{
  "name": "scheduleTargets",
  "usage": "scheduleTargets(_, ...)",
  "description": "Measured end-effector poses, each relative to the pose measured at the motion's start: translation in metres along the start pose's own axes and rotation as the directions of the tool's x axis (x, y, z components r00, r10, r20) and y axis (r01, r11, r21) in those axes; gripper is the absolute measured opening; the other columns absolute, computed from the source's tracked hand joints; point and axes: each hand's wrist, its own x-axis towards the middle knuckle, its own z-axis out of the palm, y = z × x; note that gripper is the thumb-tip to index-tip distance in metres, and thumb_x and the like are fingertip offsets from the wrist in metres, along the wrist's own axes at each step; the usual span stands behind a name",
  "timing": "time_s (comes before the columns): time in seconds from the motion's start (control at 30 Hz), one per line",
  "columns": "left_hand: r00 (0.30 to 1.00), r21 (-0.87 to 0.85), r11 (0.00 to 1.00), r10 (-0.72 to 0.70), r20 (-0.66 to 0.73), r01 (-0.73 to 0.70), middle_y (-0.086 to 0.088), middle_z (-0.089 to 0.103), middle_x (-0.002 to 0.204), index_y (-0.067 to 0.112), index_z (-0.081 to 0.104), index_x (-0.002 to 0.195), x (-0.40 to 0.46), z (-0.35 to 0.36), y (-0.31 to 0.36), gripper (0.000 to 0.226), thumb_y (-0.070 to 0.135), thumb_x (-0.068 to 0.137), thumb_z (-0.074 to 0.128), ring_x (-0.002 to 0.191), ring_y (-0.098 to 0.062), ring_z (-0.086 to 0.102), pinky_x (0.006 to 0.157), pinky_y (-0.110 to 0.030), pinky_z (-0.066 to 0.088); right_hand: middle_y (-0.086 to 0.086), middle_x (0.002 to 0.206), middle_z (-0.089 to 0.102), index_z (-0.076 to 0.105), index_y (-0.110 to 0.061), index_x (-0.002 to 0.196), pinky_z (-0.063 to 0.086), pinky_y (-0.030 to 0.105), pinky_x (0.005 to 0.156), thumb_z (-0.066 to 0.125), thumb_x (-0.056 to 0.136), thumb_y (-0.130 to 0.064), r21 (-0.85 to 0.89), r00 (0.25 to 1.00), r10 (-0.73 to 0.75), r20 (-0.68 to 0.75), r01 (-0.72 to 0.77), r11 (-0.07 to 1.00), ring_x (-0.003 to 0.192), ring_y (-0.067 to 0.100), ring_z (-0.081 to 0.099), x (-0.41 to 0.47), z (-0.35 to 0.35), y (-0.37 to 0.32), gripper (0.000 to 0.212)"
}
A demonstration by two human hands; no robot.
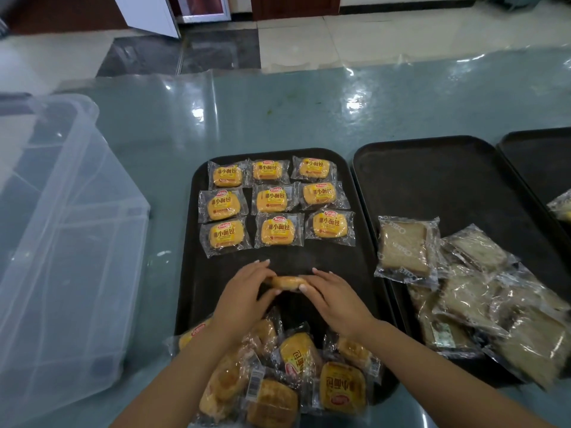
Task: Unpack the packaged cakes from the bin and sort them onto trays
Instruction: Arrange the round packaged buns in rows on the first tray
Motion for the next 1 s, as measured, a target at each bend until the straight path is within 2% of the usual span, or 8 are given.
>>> scheduleTargets(0.07,1.000,-0.023,0.999,-0.025,0.011,0.026,0.014,0.062,0.107,0.028,0.060,0.111,0.004,-0.005,-0.004,0.024,0.036,0.088,0.062,0.104,-0.007,0.055,0.093,-0.029,0.045,-0.005,0.139,0.052,0.045,-0.024,0.140,0.028,0.027,0.110,0.033,0.101,-0.043,0.087,0.998,0.037,-0.053,-0.032,0.996,0.133,0.009,0.039,0.001,-0.001,0.000,0.045)
scheduleTargets(0.13,0.996,-0.074,0.996,-0.035,0.084,0.041,0.015,0.062,0.094,0.031,0.059,0.108,0.008,-0.008,-0.006,0.019,0.037,0.091,0.059,0.087,-0.002,0.056,0.079,-0.029,0.049,-0.005,0.135,0.055,0.042,-0.023,0.142,0.036,0.022,0.100,0.038,0.100,-0.043,0.121,0.994,0.077,-0.080,-0.067,0.990,0.124,0.008,0.047,0.002,-0.004,0.002,0.047)
scheduleTargets(0.27,0.974,-0.193,0.976,-0.056,0.220,0.099,0.013,0.061,0.103,0.031,0.062,0.118,0.025,-0.005,-0.006,0.026,0.038,0.094,0.054,0.093,-0.002,0.057,0.083,-0.028,0.049,-0.004,0.132,0.057,0.036,-0.025,0.145,0.037,0.021,0.097,0.049,0.098,-0.039,0.051,0.992,0.098,-0.081,-0.094,0.994,0.121,0.008,0.048,0.006,-0.003,0.011,0.051)
scheduleTargets(0.43,0.988,0.004,1.000,-0.020,0.153,0.019,0.008,0.056,0.104,0.027,0.054,0.131,0.038,0.004,-0.006,0.038,0.038,0.095,0.052,0.098,-0.010,0.053,0.082,-0.023,0.041,-0.004,0.153,0.032,0.022,-0.031,0.150,0.029,0.027,0.111,0.054,0.096,-0.031,-0.062,0.997,0.013,-0.070,-0.018,0.998,0.138,0.013,0.030,0.003,0.007,0.015,0.063)
scheduleTargets(0.57,0.999,0.205,0.978,0.019,0.032,-0.025,0.006,0.058,0.106,0.027,0.057,0.128,0.035,0.012,-0.010,0.038,0.044,0.096,0.047,0.097,-0.013,0.052,0.081,-0.029,0.041,0.000,0.155,0.028,0.031,-0.029,0.148,0.025,0.034,0.116,0.052,0.097,-0.032,-0.172,0.997,-0.054,-0.056,0.043,0.984,0.142,0.018,0.027,0.002,0.014,0.021,0.055)
scheduleTargets(0.67,0.999,0.173,0.984,0.040,-0.012,-0.037,0.007,0.057,0.115,0.029,0.055,0.130,0.029,0.013,-0.016,0.036,0.040,0.097,0.047,0.102,-0.012,0.050,0.085,-0.029,0.040,0.005,0.154,0.032,0.039,-0.020,0.145,0.022,0.034,0.115,0.052,0.097,-0.032,-0.258,0.993,-0.100,-0.068,0.079,0.963,0.142,0.023,0.029,0.002,0.018,0.027,0.051)
scheduleTargets(0.8,0.988,0.182,0.976,0.101,0.116,-0.121,0.008,0.054,0.121,0.028,0.046,0.139,0.012,0.012,-0.023,0.042,0.034,0.097,0.048,0.102,-0.010,0.049,0.085,-0.024,0.042,0.006,0.153,0.033,0.039,-0.018,0.145,0.021,0.035,0.114,0.052,0.097,-0.033,-0.291,0.990,-0.104,-0.091,0.074,0.954,0.141,0.024,0.030,0.001,0.022,0.028,0.052)
scheduleTargets(1.0,0.991,0.318,0.948,-0.051,0.120,0.010,0.003,0.055,0.104,0.023,0.046,0.138,0.003,0.012,-0.007,0.043,0.039,0.099,0.042,0.091,-0.014,0.053,0.072,-0.027,0.046,0.008,0.140,0.051,0.059,-0.015,0.128,0.038,0.040,0.107,0.048,0.093,-0.032,-0.307,0.953,-0.172,-0.249,0.091,0.947,0.133,0.025,0.041,-0.008,0.028,0.018,0.040)
